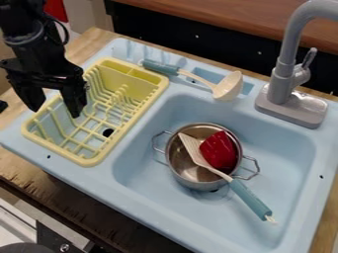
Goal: Put the blue spatula in the drying rack
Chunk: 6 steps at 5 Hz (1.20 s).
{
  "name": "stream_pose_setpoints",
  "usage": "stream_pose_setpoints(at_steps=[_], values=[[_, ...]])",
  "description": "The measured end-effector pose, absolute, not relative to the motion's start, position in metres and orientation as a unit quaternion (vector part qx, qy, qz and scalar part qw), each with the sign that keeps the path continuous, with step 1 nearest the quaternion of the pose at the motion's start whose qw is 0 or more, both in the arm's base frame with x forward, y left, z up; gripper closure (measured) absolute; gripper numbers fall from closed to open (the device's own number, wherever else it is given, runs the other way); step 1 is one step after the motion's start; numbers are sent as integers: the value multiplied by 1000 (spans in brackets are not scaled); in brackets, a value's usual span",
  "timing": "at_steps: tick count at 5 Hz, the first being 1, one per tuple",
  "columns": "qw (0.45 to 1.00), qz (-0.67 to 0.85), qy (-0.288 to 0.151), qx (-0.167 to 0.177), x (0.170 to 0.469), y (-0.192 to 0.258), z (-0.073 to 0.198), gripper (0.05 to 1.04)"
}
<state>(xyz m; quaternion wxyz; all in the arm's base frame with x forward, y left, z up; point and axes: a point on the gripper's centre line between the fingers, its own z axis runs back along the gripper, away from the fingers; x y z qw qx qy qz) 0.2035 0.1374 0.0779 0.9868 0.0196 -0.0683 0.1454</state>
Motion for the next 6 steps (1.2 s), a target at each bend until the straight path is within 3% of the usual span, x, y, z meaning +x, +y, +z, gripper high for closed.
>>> stream_pose_setpoints(at_steps=[2,3,4,5,6], values=[[979,197,-51,6,198,122,70,84],[970,233,-65,10,202,107,81,84],[952,299,-64,3,206,77,91,84],[939,343,-36,7,205,40,93,84],[920,392,-15,-15,204,8,93,84]])
